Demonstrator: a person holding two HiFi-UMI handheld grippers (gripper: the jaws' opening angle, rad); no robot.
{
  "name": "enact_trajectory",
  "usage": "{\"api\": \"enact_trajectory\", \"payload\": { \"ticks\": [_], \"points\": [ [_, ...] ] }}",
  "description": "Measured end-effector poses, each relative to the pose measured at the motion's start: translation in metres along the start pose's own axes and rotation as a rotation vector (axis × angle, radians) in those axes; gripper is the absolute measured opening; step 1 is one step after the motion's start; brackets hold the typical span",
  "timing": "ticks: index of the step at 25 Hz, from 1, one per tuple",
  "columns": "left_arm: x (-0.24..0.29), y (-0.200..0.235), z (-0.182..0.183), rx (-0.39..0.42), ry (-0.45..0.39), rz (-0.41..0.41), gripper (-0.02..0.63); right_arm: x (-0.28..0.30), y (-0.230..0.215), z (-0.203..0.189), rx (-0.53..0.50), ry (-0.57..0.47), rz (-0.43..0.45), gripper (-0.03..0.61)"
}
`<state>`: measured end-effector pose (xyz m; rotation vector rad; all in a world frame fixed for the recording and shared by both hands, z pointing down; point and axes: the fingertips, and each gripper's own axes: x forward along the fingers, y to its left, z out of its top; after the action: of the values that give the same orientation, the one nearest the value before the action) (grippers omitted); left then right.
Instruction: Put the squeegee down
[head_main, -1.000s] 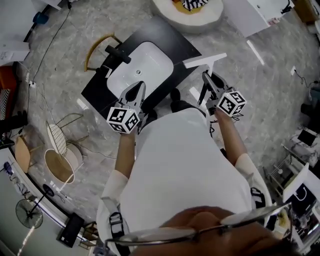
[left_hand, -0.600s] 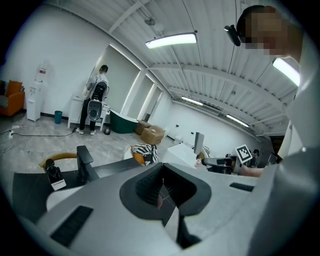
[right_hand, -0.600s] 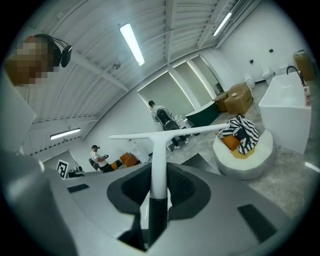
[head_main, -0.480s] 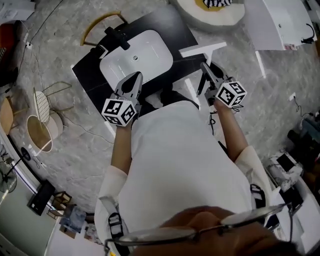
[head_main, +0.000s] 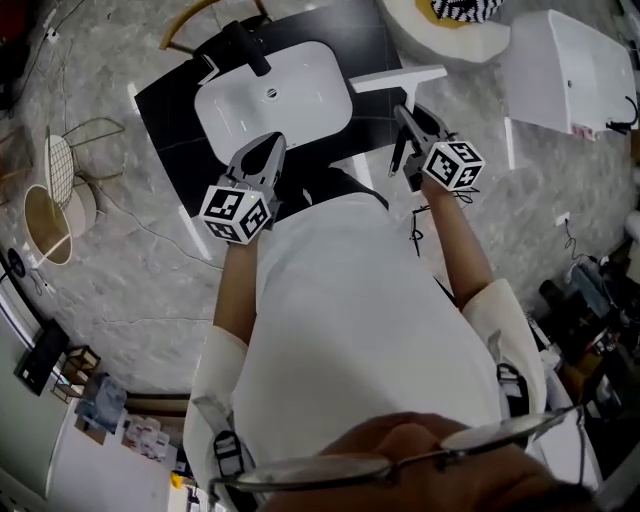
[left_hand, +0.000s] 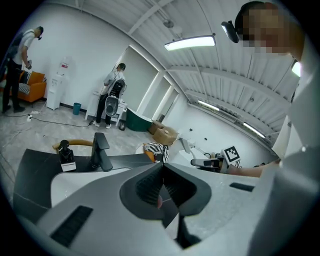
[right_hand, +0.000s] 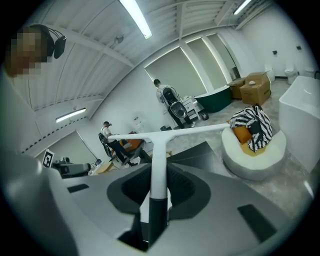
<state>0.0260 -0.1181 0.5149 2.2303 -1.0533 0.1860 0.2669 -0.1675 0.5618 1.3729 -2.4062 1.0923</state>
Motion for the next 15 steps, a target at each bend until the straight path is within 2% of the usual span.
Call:
{"api": "enact_trajectory", "payload": {
  "ticks": [7,15],
  "points": [
    [0.003,0.02,-0.006,-0.045,0.015,0.008,0.005,0.05,-0.023,-0.022,-0.073,0.126,-0.036,0.092],
    [0.018,0.026,-0.018,-0.095,0.015,0.019,0.005,0.092,-0.07,-0.057,-0.155,0.251,-0.111,0.092]
  ]
}}
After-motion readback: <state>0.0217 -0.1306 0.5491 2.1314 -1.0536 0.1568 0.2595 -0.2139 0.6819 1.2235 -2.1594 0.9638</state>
